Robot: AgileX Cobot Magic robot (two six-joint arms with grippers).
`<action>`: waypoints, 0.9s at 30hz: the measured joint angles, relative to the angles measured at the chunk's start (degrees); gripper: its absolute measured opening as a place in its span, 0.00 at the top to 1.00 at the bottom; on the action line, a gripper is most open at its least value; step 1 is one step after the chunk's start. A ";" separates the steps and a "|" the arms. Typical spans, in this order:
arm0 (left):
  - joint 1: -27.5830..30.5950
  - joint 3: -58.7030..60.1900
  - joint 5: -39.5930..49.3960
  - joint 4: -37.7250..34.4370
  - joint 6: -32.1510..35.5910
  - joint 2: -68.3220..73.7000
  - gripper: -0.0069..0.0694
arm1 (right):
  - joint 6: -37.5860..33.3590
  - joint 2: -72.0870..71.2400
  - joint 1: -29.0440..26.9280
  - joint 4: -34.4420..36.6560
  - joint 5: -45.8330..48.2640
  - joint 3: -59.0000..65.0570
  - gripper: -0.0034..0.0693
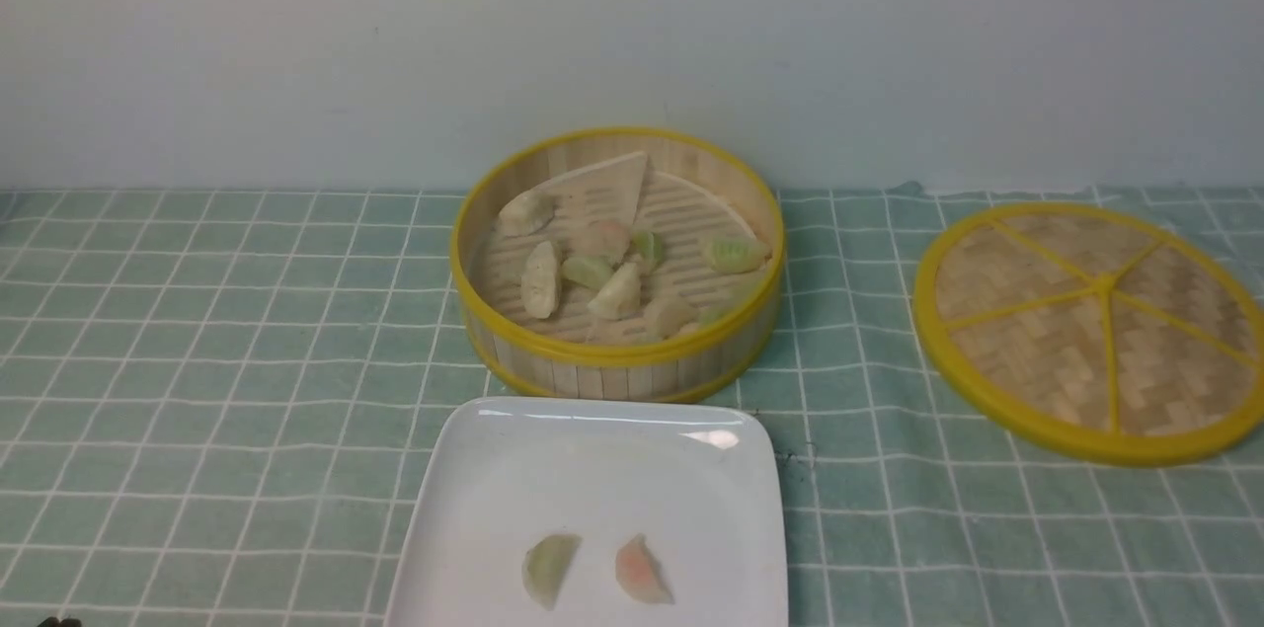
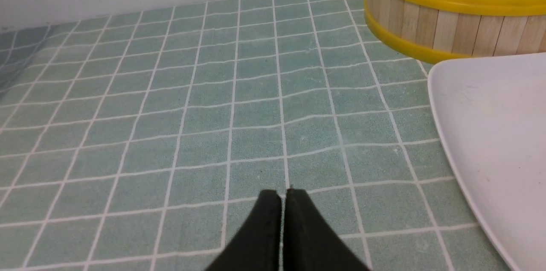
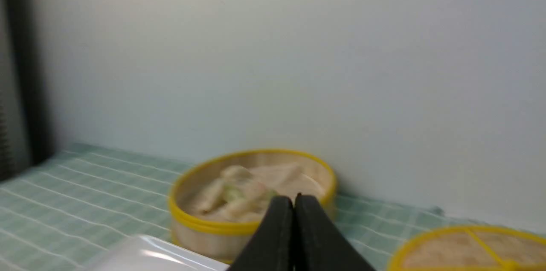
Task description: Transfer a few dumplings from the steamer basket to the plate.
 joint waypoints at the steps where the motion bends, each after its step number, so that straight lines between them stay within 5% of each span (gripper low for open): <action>1: 0.00 0.00 0.00 0.00 0.00 0.00 0.92 | 0.00 0.00 -3.98 -0.71 0.00 2.59 0.97; 8: 0.00 0.00 0.00 0.00 0.00 0.00 0.92 | 0.00 0.12 -15.97 -2.95 0.49 15.44 0.97; 27: 0.00 0.00 0.00 0.00 0.00 0.00 0.92 | 0.00 0.12 -16.72 -4.07 -3.03 15.99 0.97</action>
